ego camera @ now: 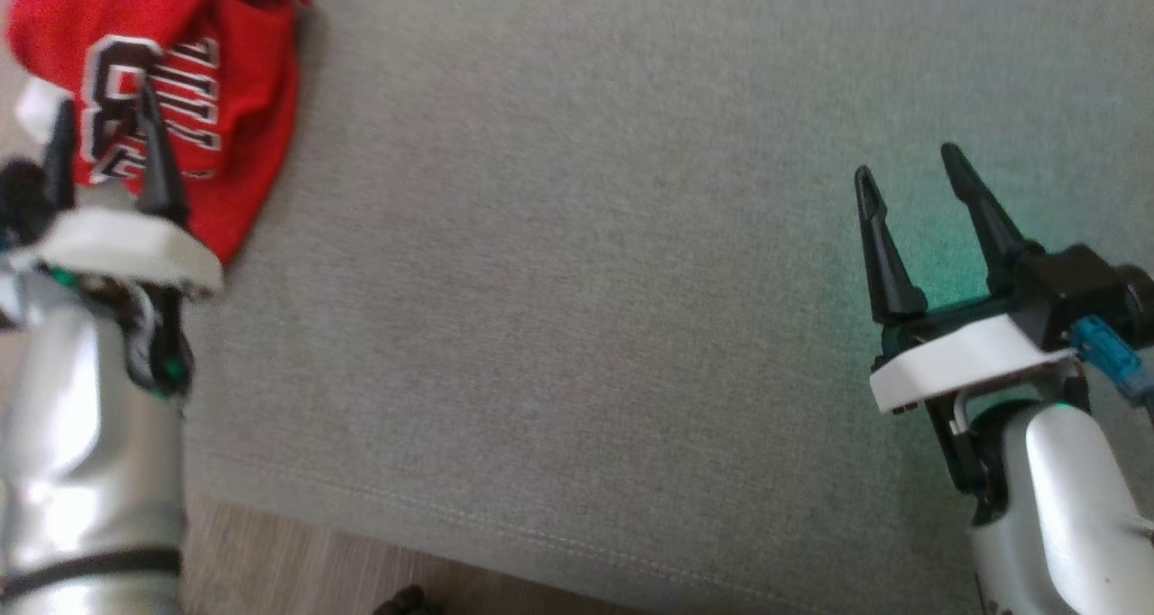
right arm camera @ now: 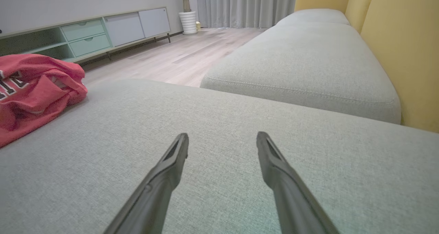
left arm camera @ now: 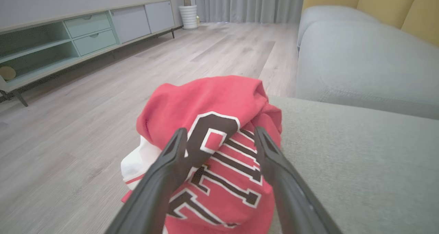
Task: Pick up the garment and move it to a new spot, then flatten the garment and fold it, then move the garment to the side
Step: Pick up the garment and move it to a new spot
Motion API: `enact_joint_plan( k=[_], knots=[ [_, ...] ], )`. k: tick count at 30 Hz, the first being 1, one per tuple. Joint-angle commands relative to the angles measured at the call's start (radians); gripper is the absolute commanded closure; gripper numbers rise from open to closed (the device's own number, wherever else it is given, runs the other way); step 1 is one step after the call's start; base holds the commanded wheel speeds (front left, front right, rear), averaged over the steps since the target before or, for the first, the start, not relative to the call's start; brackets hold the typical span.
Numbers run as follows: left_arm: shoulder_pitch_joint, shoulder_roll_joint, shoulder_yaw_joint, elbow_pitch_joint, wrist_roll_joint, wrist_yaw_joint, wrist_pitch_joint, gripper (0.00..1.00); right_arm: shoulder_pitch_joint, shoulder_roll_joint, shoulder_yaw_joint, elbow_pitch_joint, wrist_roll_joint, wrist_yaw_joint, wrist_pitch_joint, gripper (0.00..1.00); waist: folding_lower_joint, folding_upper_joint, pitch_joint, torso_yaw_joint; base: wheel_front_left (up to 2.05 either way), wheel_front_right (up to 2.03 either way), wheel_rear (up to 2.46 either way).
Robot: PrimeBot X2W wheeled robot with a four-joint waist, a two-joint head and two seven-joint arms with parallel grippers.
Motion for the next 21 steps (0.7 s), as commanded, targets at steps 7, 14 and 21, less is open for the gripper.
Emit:
enact_joint_plan(
  k=[7, 14, 21],
  knots=[
    [-0.202, 0.164, 0.04, 0.215, 0.039, -0.007, -0.012, 0.0, -0.058, -0.011, 0.058, -0.041, -0.004, -0.001, 0.009, 0.0, -0.0002, 0.0, 0.103, -0.062, 0.0, 0.0, 0.0],
    [-0.319, 0.244, 0.012, 0.449, 0.058, -0.034, -0.012, 1.0, -0.079, -0.006, 0.059, -0.027, 0.005, -0.001, -0.005, 0.0, -0.0002, 0.0, 0.128, -0.085, 0.0, 0.0, 0.0],
    [-0.306, 0.247, 0.046, 0.35, 0.025, -0.035, -0.012, 1.0, -0.07, 0.004, 0.043, -0.009, 0.011, -0.001, -0.03, 0.0, -0.0002, 0.0, 0.093, -0.085, 0.0, 0.0, 0.0]
  ],
)
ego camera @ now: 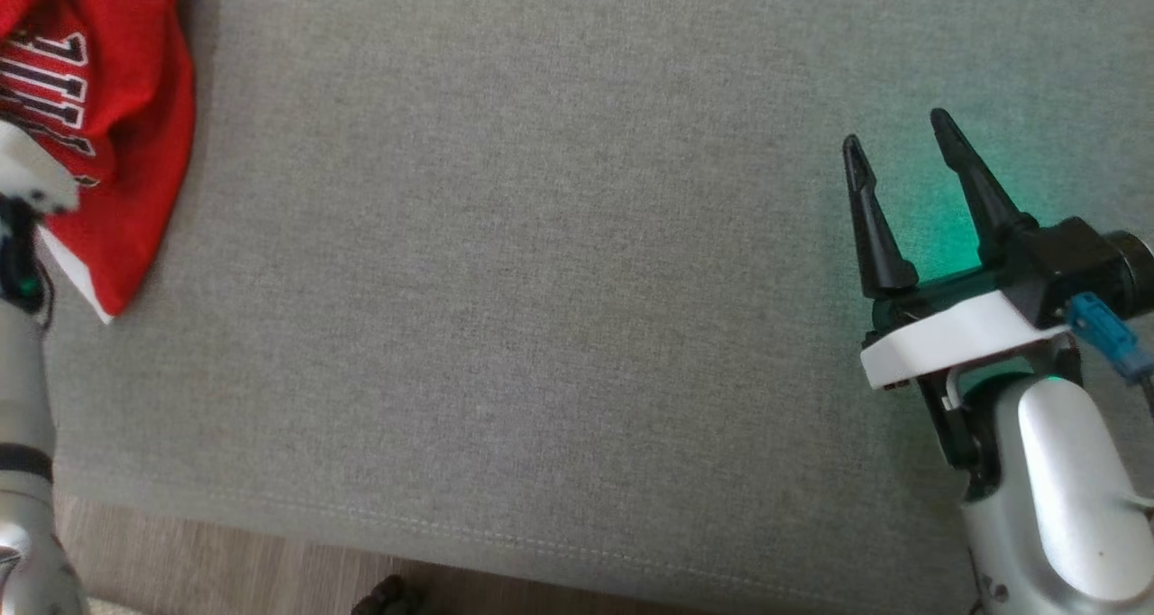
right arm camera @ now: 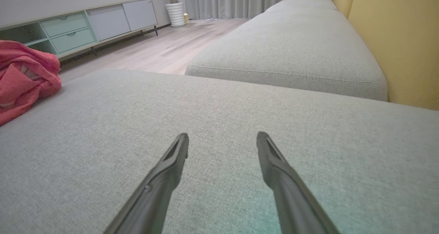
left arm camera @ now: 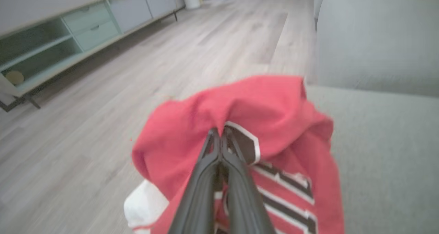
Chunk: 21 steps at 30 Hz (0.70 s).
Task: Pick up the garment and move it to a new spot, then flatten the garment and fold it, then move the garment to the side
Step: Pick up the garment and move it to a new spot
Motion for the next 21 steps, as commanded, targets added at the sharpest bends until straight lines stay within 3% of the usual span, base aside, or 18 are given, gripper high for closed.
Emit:
enact_joint_plan(
  k=[1, 11, 21],
  knots=[
    [0.016, 0.066, 0.042, -0.084, -0.011, 0.0, -0.012, 1.0, -0.005, 0.013, 0.014, -0.029, 0.009, -0.001, -0.015, 0.0, -0.0001, 0.0, -0.025, 0.002, 0.0, 0.0, 0.0],
    [0.254, 0.016, 0.096, -0.521, 0.0, 0.014, -0.012, 1.0, 0.078, 0.028, -0.029, -0.004, 0.035, -0.001, -0.047, 0.0, -0.0001, 0.0, -0.206, 0.01, 0.0, 0.0, 0.0],
    [0.509, -0.074, 0.044, -0.913, 0.018, 0.023, 0.022, 1.0, 0.178, 0.032, -0.046, -0.013, 0.093, -0.001, -0.059, 0.0, -0.0001, 0.0, -0.363, -0.023, 0.0, 0.0, 0.0]
  ],
)
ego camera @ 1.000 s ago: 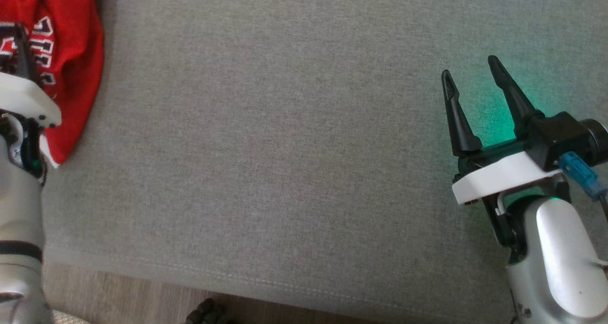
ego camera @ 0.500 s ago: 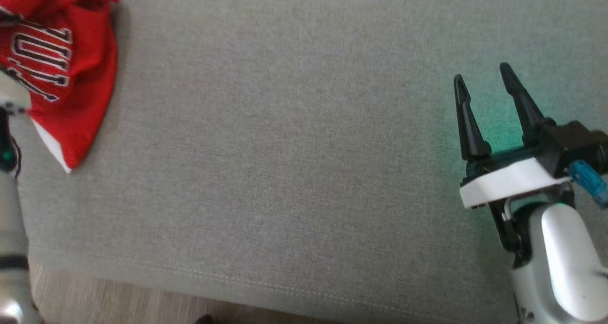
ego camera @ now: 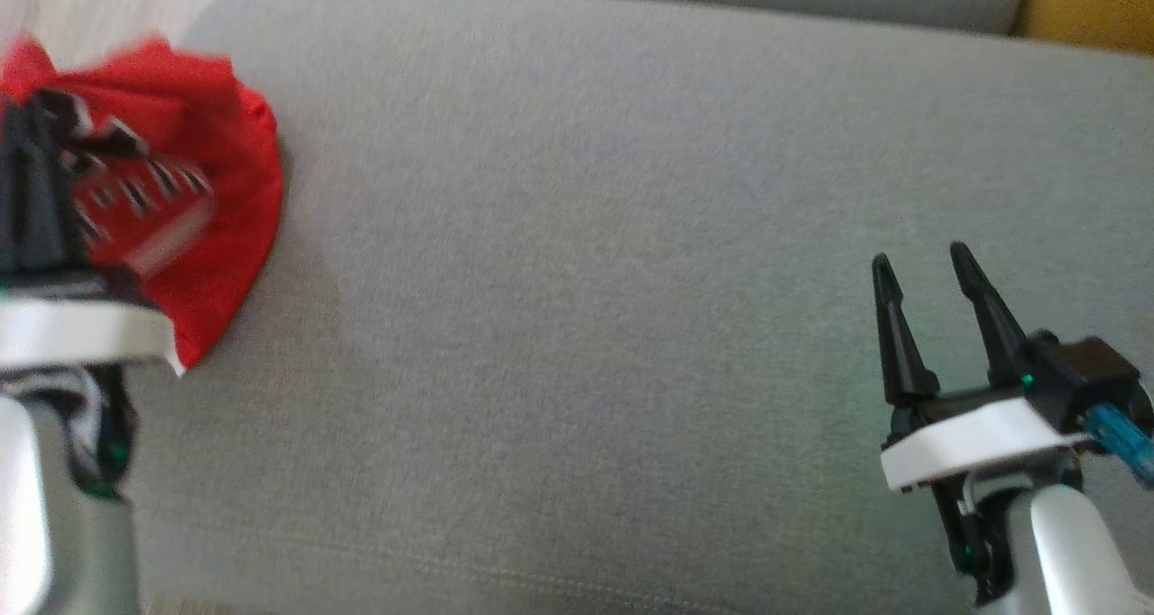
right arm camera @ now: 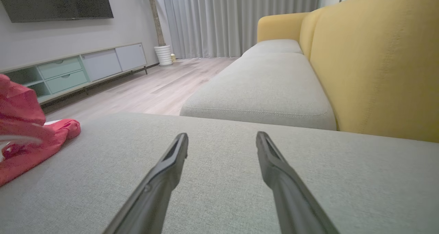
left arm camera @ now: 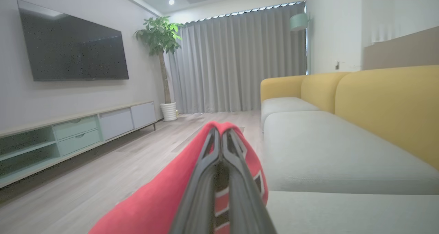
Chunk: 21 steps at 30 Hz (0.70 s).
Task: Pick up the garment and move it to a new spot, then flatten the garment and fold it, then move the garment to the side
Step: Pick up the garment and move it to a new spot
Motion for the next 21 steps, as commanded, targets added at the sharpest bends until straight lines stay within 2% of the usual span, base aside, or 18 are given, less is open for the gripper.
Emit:
enact_joint_plan(
  k=[1, 5, 11, 16, 21],
  knots=[
    [-0.02, 0.026, 0.022, -0.06, 0.009, 0.005, 0.007, 1.0, -0.011, 0.003, 0.018, -0.043, 0.008, -0.001, -0.006, 0.0, 0.0, -0.0001, -0.042, -0.024, 0.0, 0.0, 0.0],
    [0.073, -0.018, -0.022, -0.204, 0.001, 0.003, 0.05, 1.0, 0.02, 0.003, 0.008, -0.075, 0.027, -0.001, 0.005, 0.0, 0.0, -0.0001, -0.066, -0.061, 0.0, 0.0, 0.0],
    [0.174, -0.065, -0.071, -0.312, -0.01, 0.007, 0.066, 1.0, 0.025, 0.003, 0.033, -0.105, 0.045, -0.001, 0.019, 0.0, 0.0, -0.0001, -0.062, -0.175, 0.0, 0.0, 0.0],
    [0.177, -0.091, -0.171, -0.312, -0.005, -0.014, 0.088, 1.0, 0.019, 0.003, 0.04, -0.118, 0.057, -0.001, 0.018, 0.0, 0.0, -0.0001, -0.036, -0.28, 0.0, 0.0, 0.0],
    [0.084, -0.123, -0.294, -0.211, -0.026, -0.037, 0.084, 1.0, 0.01, 0.003, 0.027, -0.125, 0.065, -0.001, 0.007, 0.0, 0.0, -0.0001, 0.009, -0.37, 0.0, 0.0, 0.0]
  ],
)
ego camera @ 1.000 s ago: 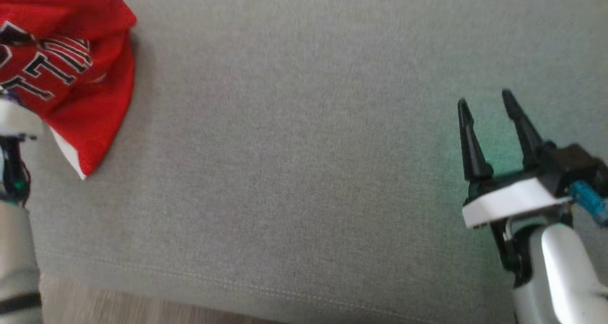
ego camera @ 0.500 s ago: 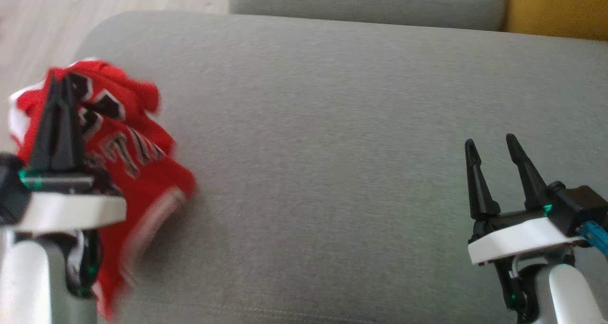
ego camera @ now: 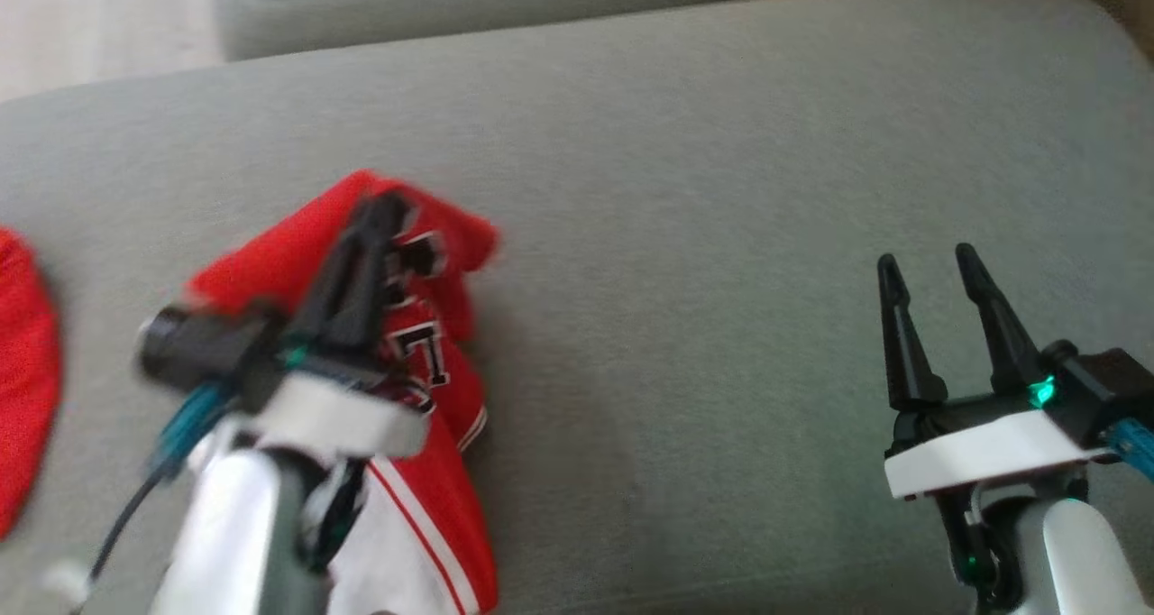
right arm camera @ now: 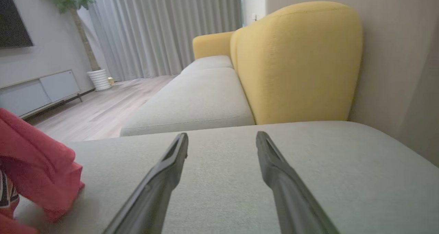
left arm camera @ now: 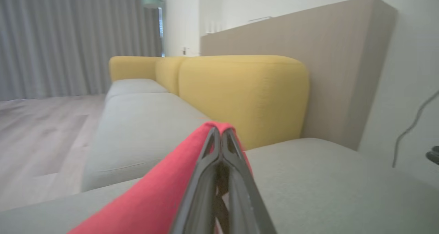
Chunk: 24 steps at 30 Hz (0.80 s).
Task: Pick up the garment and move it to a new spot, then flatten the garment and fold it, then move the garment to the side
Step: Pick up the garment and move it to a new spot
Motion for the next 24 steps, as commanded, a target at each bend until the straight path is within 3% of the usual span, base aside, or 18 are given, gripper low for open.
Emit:
enact_joint_plan(
  k=[1, 8, 20, 21, 22, 24],
  knots=[
    [-0.109, -0.003, -0.003, 0.009, -0.009, -0.007, -0.01, 1.0, -0.035, -0.002, 0.017, -0.04, 0.014, -0.001, -0.012, 0.0, 0.0, -0.0001, 0.053, -0.076, 0.0, 0.0, 0.0],
    [-0.342, -0.027, -0.156, 0.224, -0.014, -0.022, -0.054, 1.0, -0.07, -0.002, 0.034, -0.018, 0.046, -0.001, -0.047, 0.0, 0.0, -0.0001, 0.142, -0.175, 0.0, 0.0, 0.0],
    [-0.505, -0.037, -0.414, 0.617, -0.088, -0.027, -0.063, 1.0, -0.115, -0.002, 0.06, 0.047, 0.081, -0.001, -0.107, 0.0, 0.0, -0.0001, 0.224, -0.219, 0.0, 0.0, 0.0],
    [-0.508, -0.038, -0.441, 0.64, -0.11, -0.027, -0.064, 0.69, -0.117, -0.002, 0.061, 0.053, 0.081, -0.001, -0.109, 0.0, 0.0, -0.0001, 0.22, -0.217, 0.0, 0.0, 0.0],
    [-0.511, -0.036, -0.467, 0.658, -0.128, -0.027, -0.068, 0.0, -0.117, -0.002, 0.059, 0.06, 0.081, -0.001, -0.111, 0.0, 0.0, -0.0001, 0.216, -0.213, 0.0, 0.0, 0.0],
    [-0.508, -0.033, -0.527, 0.677, -0.177, -0.027, -0.077, 0.0, -0.117, -0.002, 0.056, 0.07, 0.078, -0.001, -0.111, 0.0, 0.0, -0.0001, 0.199, -0.202, 0.0, 0.0, 0.0]
  ],
)
